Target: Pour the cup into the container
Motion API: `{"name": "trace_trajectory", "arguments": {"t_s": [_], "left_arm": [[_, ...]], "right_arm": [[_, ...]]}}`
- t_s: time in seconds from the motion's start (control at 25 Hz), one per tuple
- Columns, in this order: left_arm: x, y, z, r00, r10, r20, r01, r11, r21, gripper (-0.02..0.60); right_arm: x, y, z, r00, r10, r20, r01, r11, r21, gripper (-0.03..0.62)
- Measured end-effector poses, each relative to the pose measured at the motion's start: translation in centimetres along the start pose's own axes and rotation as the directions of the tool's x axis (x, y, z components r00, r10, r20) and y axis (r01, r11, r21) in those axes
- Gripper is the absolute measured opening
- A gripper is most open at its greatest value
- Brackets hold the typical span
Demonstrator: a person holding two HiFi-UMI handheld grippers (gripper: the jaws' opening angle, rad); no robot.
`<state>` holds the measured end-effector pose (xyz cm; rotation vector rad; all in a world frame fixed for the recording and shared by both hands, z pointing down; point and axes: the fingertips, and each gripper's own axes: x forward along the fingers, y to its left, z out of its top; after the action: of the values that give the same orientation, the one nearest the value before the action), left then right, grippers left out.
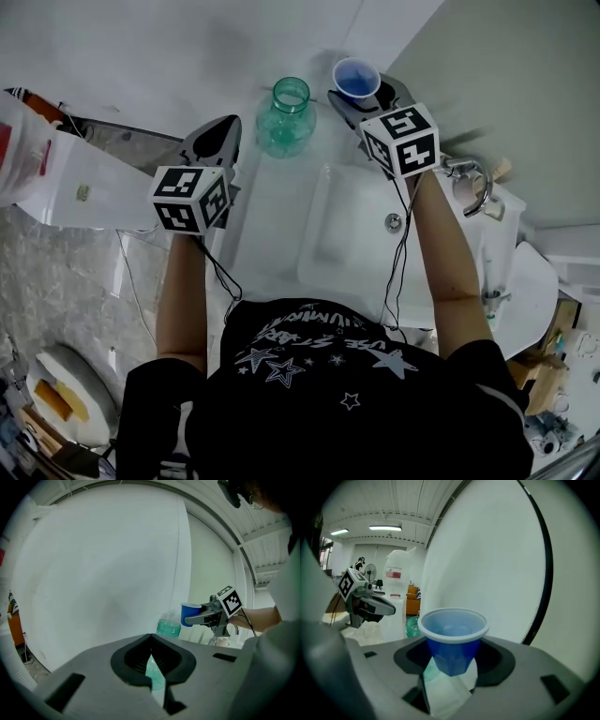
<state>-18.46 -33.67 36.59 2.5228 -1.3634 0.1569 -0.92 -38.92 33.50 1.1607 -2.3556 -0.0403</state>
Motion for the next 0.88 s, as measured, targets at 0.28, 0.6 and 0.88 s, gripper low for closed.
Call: {"name": "trace_trajectory", "arguments": {"t_s": [0.28,0.6,0.88], "left_arm": [[0.9,-0.2,-0.4,1.0,-0.016,-0.009,0.016,1.0,-0.012,0.009],[1.3,0.3,-0.8,1.0,-0.025,-0.012,0.025,0.999,-0.029,0.009],[1.6,0.4,-1.1,0.999,-0.036,-0.016,0.035,0.998,-0.044,0.009]], "right_arm": [[1.0,0.3,0.2,0.998,-0.054,-0.044,0.048,0.991,-0.124,0.264],[2.0,0.4,0.5,0.987,-0.132,-0.094,0.1,0.952,-0.289,0.262],[2.5,0.3,1.3,0.976,-0.196,-0.1,0.137,0.896,-0.423,0.262]]}}
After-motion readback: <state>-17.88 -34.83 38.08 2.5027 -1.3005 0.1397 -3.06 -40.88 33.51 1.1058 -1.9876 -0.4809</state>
